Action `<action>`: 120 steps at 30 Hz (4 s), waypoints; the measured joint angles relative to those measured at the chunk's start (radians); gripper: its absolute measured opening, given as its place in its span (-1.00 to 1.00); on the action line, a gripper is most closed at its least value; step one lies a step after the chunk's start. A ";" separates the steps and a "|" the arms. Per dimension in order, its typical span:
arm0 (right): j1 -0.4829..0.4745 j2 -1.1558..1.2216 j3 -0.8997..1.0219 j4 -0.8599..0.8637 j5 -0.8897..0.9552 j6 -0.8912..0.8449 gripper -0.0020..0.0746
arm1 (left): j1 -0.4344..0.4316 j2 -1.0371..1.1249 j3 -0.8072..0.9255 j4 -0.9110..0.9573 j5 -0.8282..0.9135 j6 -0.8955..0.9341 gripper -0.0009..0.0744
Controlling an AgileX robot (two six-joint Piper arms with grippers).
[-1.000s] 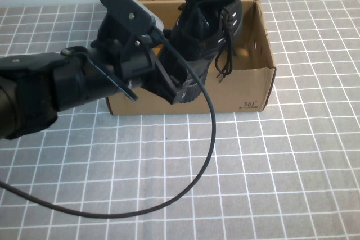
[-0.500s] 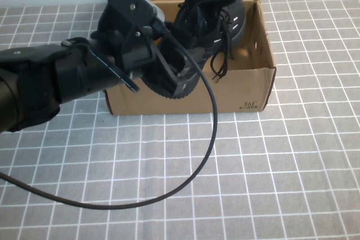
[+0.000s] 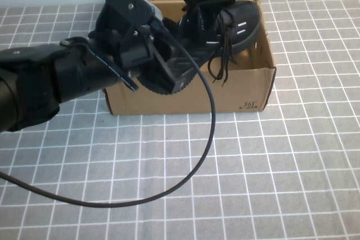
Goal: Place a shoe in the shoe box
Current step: Place the shoe in the shoe box
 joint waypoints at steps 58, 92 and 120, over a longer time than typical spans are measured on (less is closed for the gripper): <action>-0.003 -0.699 0.655 -0.158 -0.005 0.174 -0.99 | 0.327 0.575 -0.896 0.563 0.757 -0.533 -0.80; -0.003 -0.768 0.733 -0.125 -0.005 0.236 -0.99 | 0.328 0.911 -1.109 0.518 0.712 -0.319 -0.80; -0.003 -0.768 0.733 -0.100 -0.005 0.237 -0.99 | 0.328 0.930 -1.117 0.617 0.551 -0.327 0.05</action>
